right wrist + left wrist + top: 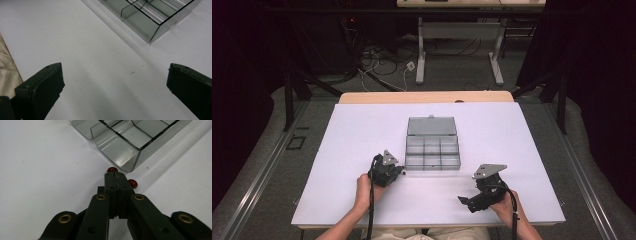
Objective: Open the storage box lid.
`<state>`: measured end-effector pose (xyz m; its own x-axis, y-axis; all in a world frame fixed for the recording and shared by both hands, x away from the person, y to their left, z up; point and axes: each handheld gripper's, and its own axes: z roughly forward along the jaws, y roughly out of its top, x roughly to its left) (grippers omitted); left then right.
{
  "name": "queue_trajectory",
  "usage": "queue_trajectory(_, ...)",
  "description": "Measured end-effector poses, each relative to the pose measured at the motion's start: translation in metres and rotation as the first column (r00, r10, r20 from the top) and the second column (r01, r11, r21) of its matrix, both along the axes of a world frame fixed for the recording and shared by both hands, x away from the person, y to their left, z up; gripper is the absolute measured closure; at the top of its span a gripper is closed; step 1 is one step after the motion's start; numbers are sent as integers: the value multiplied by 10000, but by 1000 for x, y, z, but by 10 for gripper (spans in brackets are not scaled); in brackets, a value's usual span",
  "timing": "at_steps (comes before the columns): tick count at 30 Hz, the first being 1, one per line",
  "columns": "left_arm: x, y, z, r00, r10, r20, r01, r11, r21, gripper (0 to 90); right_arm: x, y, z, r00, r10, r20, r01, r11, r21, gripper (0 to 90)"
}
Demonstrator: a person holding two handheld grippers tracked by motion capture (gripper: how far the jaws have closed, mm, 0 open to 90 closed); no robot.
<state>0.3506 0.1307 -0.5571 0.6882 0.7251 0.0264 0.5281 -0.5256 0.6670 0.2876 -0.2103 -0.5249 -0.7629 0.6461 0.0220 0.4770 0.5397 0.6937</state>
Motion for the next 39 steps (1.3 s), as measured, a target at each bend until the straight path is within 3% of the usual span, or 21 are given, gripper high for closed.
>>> queue_trajectory(10, 0, 4, 1, 9997, -22, -244, 12, 9992, -399, 900, 1, -1, 0, 10000, 35, 53, -34, 10000, -40, 5)
queue_trajectory(20, 0, 9, 5, 10000, -68, -50, 65, 9991, -418, 900, 2, -1, -1, 10000, 25, -30, -25, 10000, -21, 4)
queue_trajectory(39, -1, 13, 16, 9996, -289, -38, 288, 9992, -273, 900, 2, -3, -1, 10000, -36, -6, 36, 10000, -35, 6)
